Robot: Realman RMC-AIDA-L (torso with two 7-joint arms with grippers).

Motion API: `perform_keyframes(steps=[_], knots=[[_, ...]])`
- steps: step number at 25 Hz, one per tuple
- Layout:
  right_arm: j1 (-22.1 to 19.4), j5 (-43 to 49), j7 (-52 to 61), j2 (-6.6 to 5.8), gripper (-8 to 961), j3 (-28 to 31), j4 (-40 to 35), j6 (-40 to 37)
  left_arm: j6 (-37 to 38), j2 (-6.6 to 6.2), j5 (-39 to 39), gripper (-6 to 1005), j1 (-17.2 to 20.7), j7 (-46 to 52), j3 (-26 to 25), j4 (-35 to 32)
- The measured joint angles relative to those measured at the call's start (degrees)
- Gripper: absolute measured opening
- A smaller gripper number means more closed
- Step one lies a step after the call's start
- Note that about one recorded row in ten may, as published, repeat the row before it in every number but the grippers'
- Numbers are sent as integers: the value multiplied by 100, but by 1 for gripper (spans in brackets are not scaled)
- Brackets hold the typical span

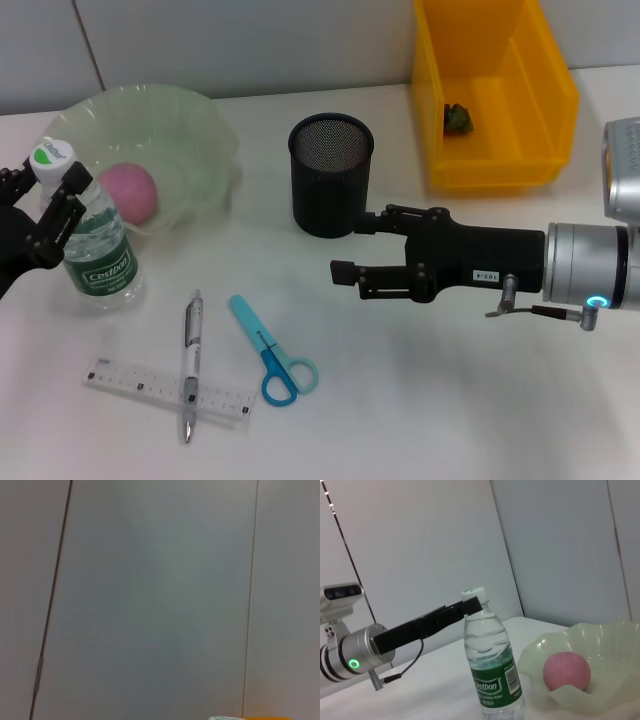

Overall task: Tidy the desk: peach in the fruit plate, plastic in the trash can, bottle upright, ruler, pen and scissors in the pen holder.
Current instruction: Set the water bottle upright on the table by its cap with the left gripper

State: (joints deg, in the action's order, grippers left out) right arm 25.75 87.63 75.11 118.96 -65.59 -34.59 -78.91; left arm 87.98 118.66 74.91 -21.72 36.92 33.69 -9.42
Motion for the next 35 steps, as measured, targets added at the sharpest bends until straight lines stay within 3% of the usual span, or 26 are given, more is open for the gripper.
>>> perform_keyframes(steps=[35], knots=[[73,35,8,-3,815,20,14,61,-308,16,-139,448,-149,-387,-61,265]])
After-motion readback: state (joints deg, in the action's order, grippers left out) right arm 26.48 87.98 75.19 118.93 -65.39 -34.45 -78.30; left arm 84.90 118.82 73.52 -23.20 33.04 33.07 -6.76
